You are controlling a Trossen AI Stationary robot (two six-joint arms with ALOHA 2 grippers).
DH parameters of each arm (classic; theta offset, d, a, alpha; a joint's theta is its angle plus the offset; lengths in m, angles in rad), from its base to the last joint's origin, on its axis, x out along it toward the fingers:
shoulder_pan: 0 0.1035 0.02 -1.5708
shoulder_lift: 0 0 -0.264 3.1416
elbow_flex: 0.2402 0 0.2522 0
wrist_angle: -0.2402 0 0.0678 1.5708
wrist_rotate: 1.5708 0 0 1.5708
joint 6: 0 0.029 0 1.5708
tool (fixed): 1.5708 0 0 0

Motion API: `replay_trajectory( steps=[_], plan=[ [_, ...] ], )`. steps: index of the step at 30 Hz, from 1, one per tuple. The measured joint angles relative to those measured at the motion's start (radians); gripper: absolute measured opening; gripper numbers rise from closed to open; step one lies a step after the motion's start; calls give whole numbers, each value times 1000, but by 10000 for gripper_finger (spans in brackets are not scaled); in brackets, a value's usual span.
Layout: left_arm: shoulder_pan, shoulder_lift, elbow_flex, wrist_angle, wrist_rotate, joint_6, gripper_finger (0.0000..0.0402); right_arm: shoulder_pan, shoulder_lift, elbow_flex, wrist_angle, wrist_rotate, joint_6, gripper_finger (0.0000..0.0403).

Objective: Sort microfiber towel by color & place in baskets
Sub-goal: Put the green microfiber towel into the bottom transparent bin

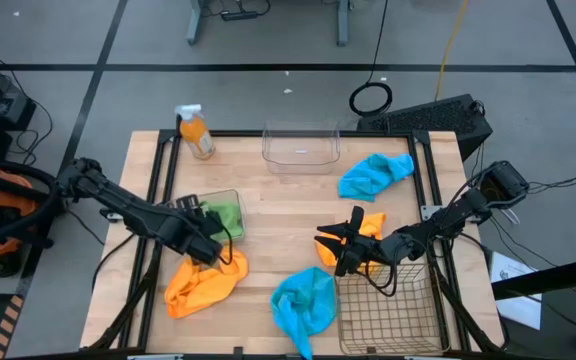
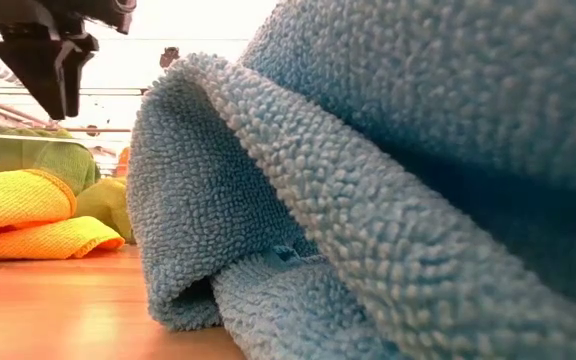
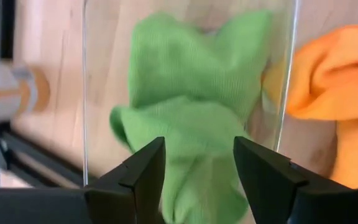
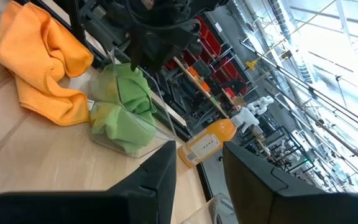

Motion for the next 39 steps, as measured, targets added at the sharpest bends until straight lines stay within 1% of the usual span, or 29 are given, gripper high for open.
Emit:
replay_trajectory(
  steps=[2,5,8,12,14,17,21,28,33,36,39],
  plan=[
    [0,0,-17,31,-37,27,180,0,0,0,-1,0,0,121],
    [0,0,-42,19,-67,25,146,0,0,0,-8,0,0,121],
    [-1,-5,-86,19,-89,24,101,0,0,0,-12,0,0,121],
    [0,-28,-160,26,-94,16,31,0,0,0,-13,0,0,121],
    [0,-47,-199,41,-94,-4,9,0,0,0,-13,0,0,121],
    [0,-81,-255,113,-90,-9,11,0,0,0,-13,0,0,121],
    [0,-117,-333,215,-47,-9,12,0,0,0,-13,0,0,121],
    [0,-128,-444,334,-1,-17,13,0,0,0,-13,0,0,121],
    [0,-133,-455,367,2,-10,13,0,0,0,-13,0,0,121],
    [1,-148,-444,325,6,-13,13,0,0,0,-13,0,0,121],
    [0,-169,-393,262,7,-40,13,0,0,0,-13,0,0,121]
  ],
)
